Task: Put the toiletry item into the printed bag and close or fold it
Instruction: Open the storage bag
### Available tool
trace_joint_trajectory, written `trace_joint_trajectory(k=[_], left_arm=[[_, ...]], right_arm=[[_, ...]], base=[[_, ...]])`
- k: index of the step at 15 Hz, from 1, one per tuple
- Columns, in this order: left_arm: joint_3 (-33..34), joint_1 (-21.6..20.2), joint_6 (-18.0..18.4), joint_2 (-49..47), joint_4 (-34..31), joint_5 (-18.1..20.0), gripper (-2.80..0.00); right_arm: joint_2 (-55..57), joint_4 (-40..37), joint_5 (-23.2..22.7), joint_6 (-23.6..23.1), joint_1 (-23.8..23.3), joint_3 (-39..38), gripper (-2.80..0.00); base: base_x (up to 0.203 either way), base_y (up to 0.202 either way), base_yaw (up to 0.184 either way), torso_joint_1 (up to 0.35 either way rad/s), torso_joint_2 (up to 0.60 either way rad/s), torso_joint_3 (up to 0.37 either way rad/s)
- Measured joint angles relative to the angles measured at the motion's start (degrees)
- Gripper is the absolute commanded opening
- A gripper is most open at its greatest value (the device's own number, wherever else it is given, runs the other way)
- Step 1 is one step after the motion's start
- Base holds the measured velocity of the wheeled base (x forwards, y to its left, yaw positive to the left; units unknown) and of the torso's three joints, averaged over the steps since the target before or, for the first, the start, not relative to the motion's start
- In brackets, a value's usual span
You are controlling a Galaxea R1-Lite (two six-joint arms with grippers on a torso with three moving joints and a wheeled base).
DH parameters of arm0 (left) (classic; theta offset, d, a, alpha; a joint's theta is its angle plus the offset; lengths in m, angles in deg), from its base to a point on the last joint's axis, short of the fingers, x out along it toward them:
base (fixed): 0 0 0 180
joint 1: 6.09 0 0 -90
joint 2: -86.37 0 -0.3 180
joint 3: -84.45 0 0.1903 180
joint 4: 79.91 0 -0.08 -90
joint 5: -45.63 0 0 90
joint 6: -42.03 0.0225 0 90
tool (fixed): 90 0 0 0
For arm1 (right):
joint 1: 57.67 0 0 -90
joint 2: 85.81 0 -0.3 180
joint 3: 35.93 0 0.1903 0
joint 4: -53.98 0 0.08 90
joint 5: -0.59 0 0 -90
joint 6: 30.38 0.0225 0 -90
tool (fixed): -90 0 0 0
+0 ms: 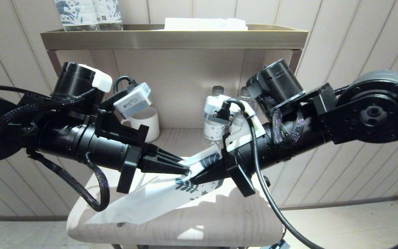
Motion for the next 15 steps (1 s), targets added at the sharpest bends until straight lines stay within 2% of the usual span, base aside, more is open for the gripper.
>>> trace_joint_trajectory(k=[6,15], left_arm=[[0.0,0.0,0.0,-0.6,0.0,0.0,-2.80],[0.3,0.0,0.1,-0.7,-0.1,-0.1,-2.80]], right_arm=[[-3.6,0.2,-0.1,-0.2,-3.1,-4.2,-2.80],[-12.0,0.2,-0.7,-0.6,-10.3,-10.4,-2.80]], base=[[0.000,0.000,0.000,0.000,0.00,0.000],[0.000,0.000,0.000,0.000,0.00,0.000]])
